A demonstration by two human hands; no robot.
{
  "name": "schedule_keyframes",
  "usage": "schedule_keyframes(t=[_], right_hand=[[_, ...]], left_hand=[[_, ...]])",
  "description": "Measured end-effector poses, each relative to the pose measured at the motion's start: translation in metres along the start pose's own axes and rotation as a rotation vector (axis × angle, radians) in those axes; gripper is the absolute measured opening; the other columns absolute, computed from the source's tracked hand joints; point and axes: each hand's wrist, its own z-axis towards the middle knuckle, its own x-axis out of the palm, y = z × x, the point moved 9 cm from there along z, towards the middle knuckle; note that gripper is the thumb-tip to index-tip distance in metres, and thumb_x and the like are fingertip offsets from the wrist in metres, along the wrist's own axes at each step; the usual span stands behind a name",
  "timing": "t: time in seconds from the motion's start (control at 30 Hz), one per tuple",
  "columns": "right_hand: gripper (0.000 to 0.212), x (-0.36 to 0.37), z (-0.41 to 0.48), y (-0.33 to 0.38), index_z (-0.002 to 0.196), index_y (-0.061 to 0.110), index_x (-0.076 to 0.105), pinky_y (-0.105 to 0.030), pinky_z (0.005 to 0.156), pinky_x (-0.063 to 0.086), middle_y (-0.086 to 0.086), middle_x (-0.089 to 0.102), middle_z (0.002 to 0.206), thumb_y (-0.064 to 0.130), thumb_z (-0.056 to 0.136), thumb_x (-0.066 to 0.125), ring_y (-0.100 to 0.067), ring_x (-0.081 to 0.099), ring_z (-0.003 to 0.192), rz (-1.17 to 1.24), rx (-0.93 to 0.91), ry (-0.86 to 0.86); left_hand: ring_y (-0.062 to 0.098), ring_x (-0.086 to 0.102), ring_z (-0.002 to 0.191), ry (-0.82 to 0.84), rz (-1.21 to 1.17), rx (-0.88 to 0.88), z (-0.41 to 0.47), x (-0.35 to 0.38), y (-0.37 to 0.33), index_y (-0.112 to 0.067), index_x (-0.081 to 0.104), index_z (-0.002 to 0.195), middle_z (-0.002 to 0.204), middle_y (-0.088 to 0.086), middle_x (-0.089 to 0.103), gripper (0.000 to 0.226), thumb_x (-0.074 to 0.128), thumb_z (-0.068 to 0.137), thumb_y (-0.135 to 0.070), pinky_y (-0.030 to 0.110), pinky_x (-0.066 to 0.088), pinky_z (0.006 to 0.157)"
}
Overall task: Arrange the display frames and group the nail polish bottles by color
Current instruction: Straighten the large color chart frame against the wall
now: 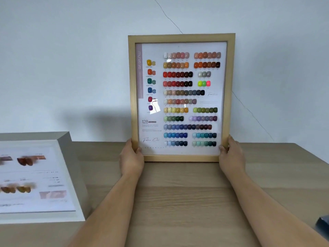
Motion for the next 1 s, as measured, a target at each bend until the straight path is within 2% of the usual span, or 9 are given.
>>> schedule_keyframes(t=[0.17,0.3,0.47,0.67,0.83,1.0], right_hand=[[0.044,0.0012,0.0011,0.0002,0.134,0.006,0.041,-0.036,0.092,0.040,-0.017,0.051,0.124,0.015,0.092,0.050,-0.032,0.049,0.112,-0.007,-0.013,0.006],[0.051,0.0018,-0.0004,0.0006,0.141,0.011,0.032,-0.036,0.099,0.036,-0.013,0.047,0.131,0.018,0.094,0.049,-0.030,0.044,0.120,0.006,0.000,0.024],[0.049,0.0025,-0.0028,-0.0026,0.139,0.012,0.036,-0.039,0.100,0.039,-0.015,0.049,0.131,0.017,0.093,0.050,-0.030,0.047,0.119,0.056,0.026,0.059],[0.047,0.0028,-0.0024,-0.0030,0.138,0.011,0.038,-0.041,0.102,0.039,-0.016,0.049,0.131,0.014,0.092,0.050,-0.031,0.046,0.120,0.049,0.036,0.079],[0.043,0.0035,-0.0001,-0.0006,0.133,0.009,0.042,-0.042,0.101,0.041,-0.014,0.051,0.128,0.013,0.091,0.051,-0.030,0.047,0.117,0.038,0.036,0.074],[0.050,0.0051,0.0005,-0.0005,0.138,0.012,0.038,-0.042,0.103,0.040,-0.013,0.049,0.131,0.013,0.091,0.053,-0.029,0.047,0.119,0.066,0.037,0.088]], left_hand=[[0.029,0.058,0.105,0.002,-0.011,-0.001,0.0027,0.0012,0.0013,-0.014,0.055,0.117,0.112,0.009,0.065,0.029,0.052,0.088,-0.010,0.034,0.046,0.092],[0.025,0.057,0.104,0.011,-0.040,0.001,0.0031,0.0016,0.0017,-0.015,0.055,0.121,0.113,0.008,0.063,0.033,0.054,0.088,-0.011,0.038,0.046,0.096],[0.025,0.057,0.105,0.002,-0.019,-0.012,0.0036,-0.0005,0.0040,-0.013,0.053,0.124,0.116,0.010,0.061,0.038,0.058,0.086,-0.013,0.042,0.046,0.096],[0.028,0.055,0.109,0.017,0.030,0.005,0.0023,0.0013,0.0023,-0.011,0.053,0.124,0.119,0.011,0.059,0.040,0.056,0.084,-0.007,0.041,0.046,0.097],[0.027,0.057,0.106,0.025,-0.026,-0.029,0.0040,0.0005,0.0059,-0.013,0.053,0.125,0.119,0.010,0.060,0.043,0.059,0.083,-0.004,0.043,0.047,0.097],[0.025,0.058,0.106,0.016,-0.063,-0.040,0.0062,0.0001,0.0075,-0.014,0.054,0.123,0.117,0.010,0.062,0.043,0.060,0.082,-0.002,0.040,0.046,0.098]])
